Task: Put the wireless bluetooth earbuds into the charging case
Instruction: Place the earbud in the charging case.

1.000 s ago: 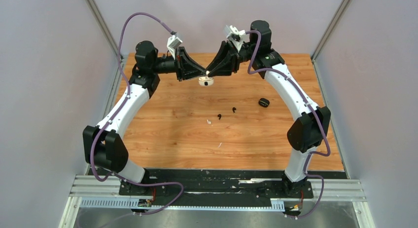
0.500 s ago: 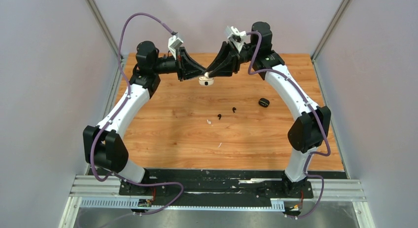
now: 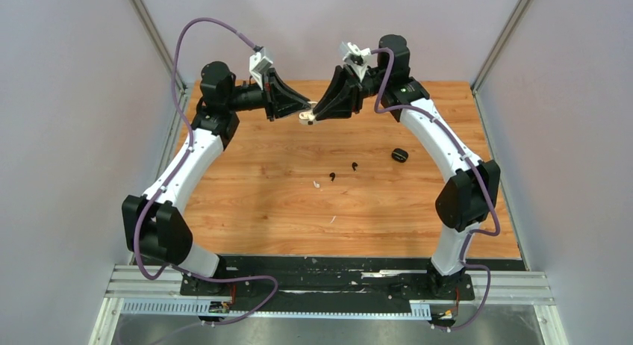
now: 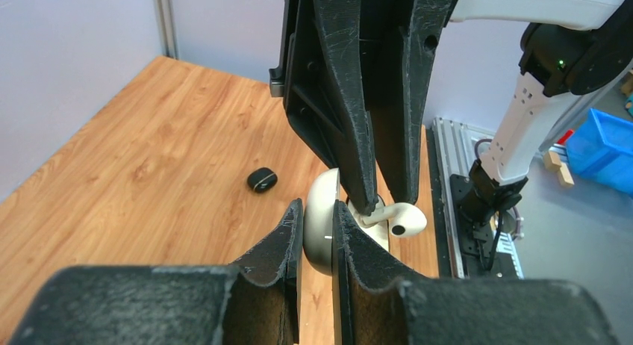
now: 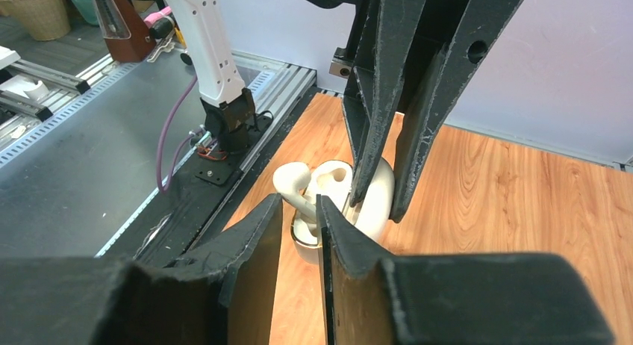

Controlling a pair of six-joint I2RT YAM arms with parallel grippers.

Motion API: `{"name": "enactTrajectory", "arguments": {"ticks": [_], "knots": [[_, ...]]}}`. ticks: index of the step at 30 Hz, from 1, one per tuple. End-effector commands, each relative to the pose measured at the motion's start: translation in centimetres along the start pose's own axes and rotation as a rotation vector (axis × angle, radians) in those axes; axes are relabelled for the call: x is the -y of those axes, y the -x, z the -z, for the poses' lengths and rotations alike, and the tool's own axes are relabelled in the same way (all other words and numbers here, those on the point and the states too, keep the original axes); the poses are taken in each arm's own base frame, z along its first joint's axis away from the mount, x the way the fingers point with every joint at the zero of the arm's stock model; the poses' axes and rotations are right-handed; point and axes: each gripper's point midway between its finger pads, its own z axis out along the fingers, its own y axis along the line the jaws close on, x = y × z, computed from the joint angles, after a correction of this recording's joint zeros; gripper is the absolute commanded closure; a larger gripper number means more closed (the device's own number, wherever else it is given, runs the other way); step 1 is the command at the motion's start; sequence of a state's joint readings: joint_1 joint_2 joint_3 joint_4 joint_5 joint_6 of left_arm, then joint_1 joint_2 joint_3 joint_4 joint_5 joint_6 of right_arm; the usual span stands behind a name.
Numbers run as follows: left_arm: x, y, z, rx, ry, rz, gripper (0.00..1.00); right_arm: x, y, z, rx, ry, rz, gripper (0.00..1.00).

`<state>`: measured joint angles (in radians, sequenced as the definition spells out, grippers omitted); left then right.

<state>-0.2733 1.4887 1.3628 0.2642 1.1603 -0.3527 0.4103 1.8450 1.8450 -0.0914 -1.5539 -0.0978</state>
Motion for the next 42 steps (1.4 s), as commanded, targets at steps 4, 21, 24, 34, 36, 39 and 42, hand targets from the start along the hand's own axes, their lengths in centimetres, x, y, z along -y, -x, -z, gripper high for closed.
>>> {"name": "enactTrajectory", "arguments": {"ticks": [4, 21, 24, 34, 36, 39, 42], "knots": [[1.7, 2.6, 0.3, 0.029, -0.010, -0.115, 1.00, -1.6, 0.4, 0.1, 0.006, 0.096, 0.005, 0.71], [1.3, 1.5, 0.4, 0.012, 0.010, -0.094, 1.00, 1.8, 0.2, 0.3, -0.008, -0.151, -0.020, 0.78], [1.1, 1.3, 0.4, 0.012, 0.023, -0.085, 1.00, 1.9, 0.0, 0.4, -0.012, -0.193, -0.028, 0.78], [0.3, 0.6, 0.5, -0.003, 0.068, -0.063, 1.00, 0.6, 1.8, 0.2, -0.004, -0.193, 0.024, 0.74], [0.3, 0.4, 0.5, -0.004, 0.071, -0.055, 1.00, 0.5, 2.3, 0.3, -0.002, -0.196, 0.035, 0.72], [0.1, 0.3, 0.5, -0.002, 0.075, -0.048, 1.00, 0.3, 2.8, 0.3, 0.000, -0.184, 0.049, 0.71], [0.1, 0.4, 0.5, 0.002, 0.080, -0.048, 1.00, 0.4, 3.0, 0.2, 0.001, -0.190, 0.054, 0.70]]}}
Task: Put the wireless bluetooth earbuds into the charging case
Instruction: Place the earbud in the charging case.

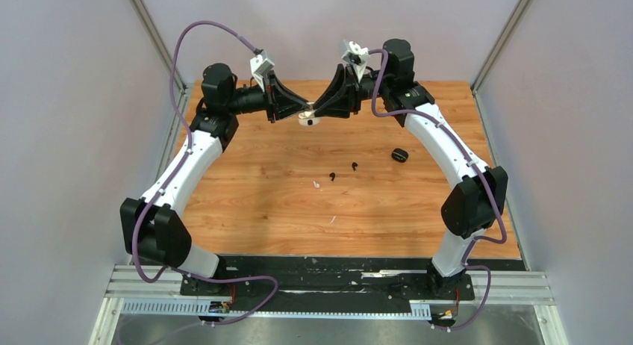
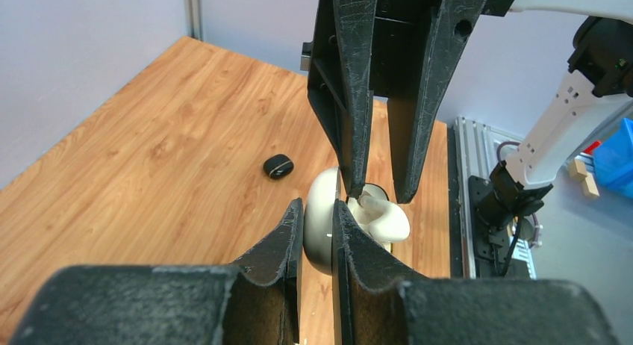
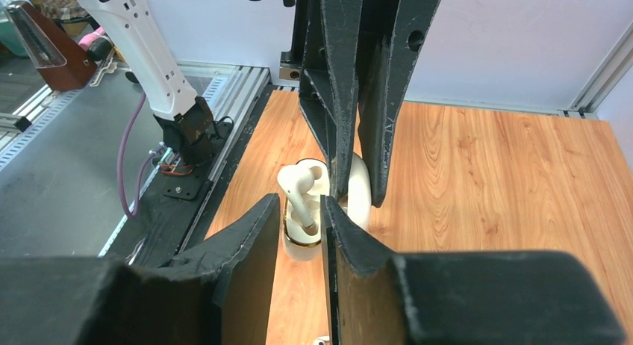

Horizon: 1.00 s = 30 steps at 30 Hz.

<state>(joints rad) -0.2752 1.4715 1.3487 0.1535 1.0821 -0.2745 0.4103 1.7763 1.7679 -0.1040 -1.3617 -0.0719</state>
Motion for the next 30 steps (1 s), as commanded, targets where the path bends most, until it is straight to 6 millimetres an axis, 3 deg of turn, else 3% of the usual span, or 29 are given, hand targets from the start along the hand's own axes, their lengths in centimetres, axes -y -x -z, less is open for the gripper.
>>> {"name": "enactTrajectory", "arguments": {"ticks": [1, 11, 14, 16, 18, 19, 20, 25, 30], "knots": [[1.3, 1.6, 0.3, 0.031, -0.004, -0.067, 1.00, -1.3, 3.1, 0.1, 0.023, 0.002, 0.100, 0.70], [0.4, 0.3, 0.5, -0.001, 0.047, -0.059, 1.00, -0.9, 6.2, 0.3, 0.051, -0.065, 0.146, 0.62], [-0.6, 0.3, 0.7, -0.002, 0.100, -0.068, 1.00, 0.6, 6.5, 0.3, 0.065, -0.176, 0.091, 0.55], [-1.4, 0.3, 0.8, -0.003, 0.148, -0.077, 1.00, 2.4, 6.4, 0.3, 0.075, -0.320, 0.029, 0.43], [-1.9, 0.4, 1.0, 0.000, 0.188, -0.090, 1.00, 3.7, 5.7, 0.2, 0.060, -0.461, -0.026, 0.30], [-2.1, 0.4, 1.2, 0.004, 0.206, -0.099, 1.00, 4.1, 5.0, 0.2, 0.041, -0.511, -0.045, 0.06], [-2.3, 0.4, 1.2, 0.006, 0.216, -0.101, 1.00, 4.3, 4.1, 0.0, 0.018, -0.549, -0.060, 0.01], [-3.2, 0.3, 1.6, 0.013, 0.284, -0.144, 1.00, 3.6, 1.1, -1.3, -0.056, -0.558, -0.115, 0.00], [-3.4, 0.4, 1.4, 0.019, 0.289, -0.145, 1.00, 2.9, 0.2, -2.2, -0.070, -0.532, -0.137, 0.00]]}}
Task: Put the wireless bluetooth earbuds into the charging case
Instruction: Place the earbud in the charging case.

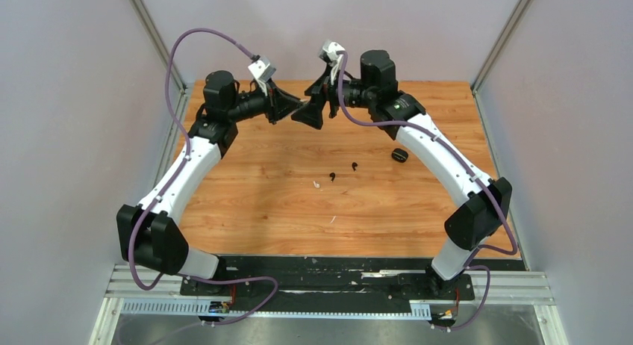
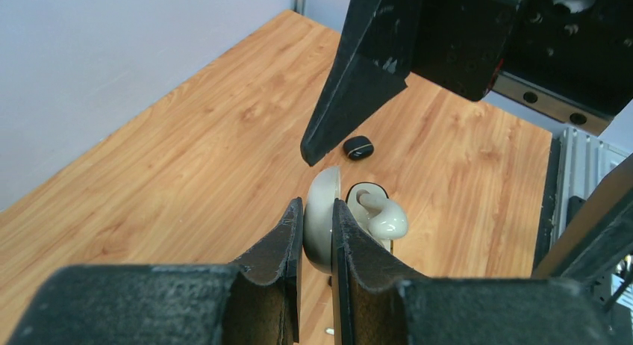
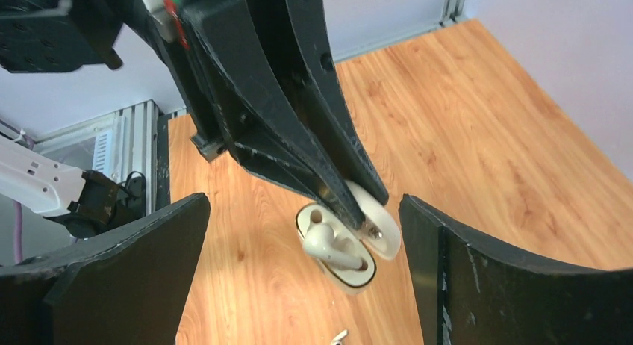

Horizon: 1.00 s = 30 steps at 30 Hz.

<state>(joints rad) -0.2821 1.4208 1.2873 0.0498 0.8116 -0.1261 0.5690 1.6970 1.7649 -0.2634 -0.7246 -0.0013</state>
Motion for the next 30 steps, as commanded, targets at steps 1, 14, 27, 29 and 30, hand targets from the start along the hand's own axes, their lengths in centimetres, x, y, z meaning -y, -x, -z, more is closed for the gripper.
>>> {"name": "enactTrajectory", "arguments": {"ticks": [1, 14, 27, 29, 30], "knots": [[0.3, 2.3, 0.4, 0.059, 0.022, -0.083, 1.00, 0.3, 0.0, 0.6, -0.012, -0.064, -0.004, 0.00], [1.2, 2.8, 0.5, 0.080, -0.019, -0.085, 1.00, 2.6, -1.1, 0.6, -0.028, -0.163, -0.054, 0.00], [2.2, 3.0, 0.7, 0.099, -0.059, -0.080, 1.00, 4.9, -2.1, 0.9, -0.032, -0.205, -0.160, 0.00], [2.2, 3.0, 0.8, 0.100, -0.057, -0.081, 1.00, 5.0, -2.1, 1.0, -0.031, -0.203, -0.164, 0.00], [2.2, 3.0, 0.8, 0.099, -0.056, -0.082, 1.00, 4.7, -2.0, 0.9, -0.029, -0.190, -0.167, 0.00]]}}
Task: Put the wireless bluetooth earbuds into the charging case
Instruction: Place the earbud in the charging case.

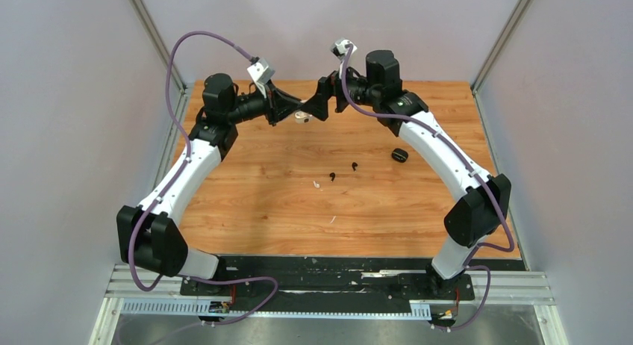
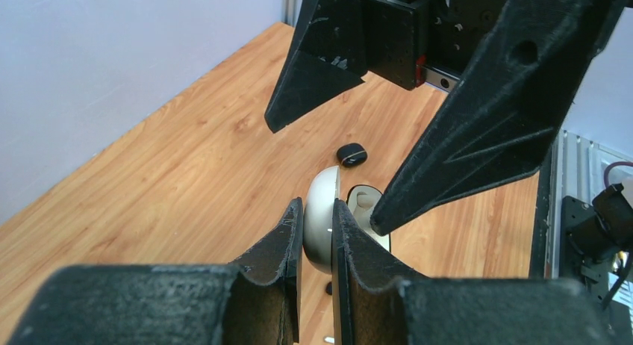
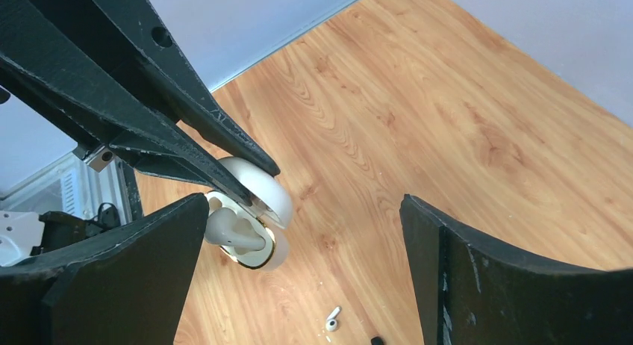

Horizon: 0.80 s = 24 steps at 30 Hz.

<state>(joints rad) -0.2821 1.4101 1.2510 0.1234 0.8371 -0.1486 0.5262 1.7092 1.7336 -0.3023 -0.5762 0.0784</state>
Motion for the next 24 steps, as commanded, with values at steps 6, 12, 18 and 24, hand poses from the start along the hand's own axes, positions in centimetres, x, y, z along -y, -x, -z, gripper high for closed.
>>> {"name": "enactTrajectory", "arguments": {"ticks": [6, 12, 18, 24], "knots": [[1.5, 2.7, 0.6, 0.062, -0.021, -0.071, 1.00, -0.8, 0.1, -0.1, 0.005, 0.058, -0.052, 0.00], [1.4, 2.8, 0.7, 0.063, -0.017, -0.072, 1.00, -0.6, 0.2, 0.1, 0.010, 0.038, -0.061, 0.00], [1.7, 2.7, 0.8, 0.061, -0.024, -0.077, 1.00, 0.8, 1.0, 0.5, 0.031, 0.000, -0.063, 0.00], [1.6, 2.6, 0.7, 0.060, -0.025, -0.079, 1.00, 0.9, 1.2, 0.7, 0.041, 0.002, -0.086, 0.00]]}}
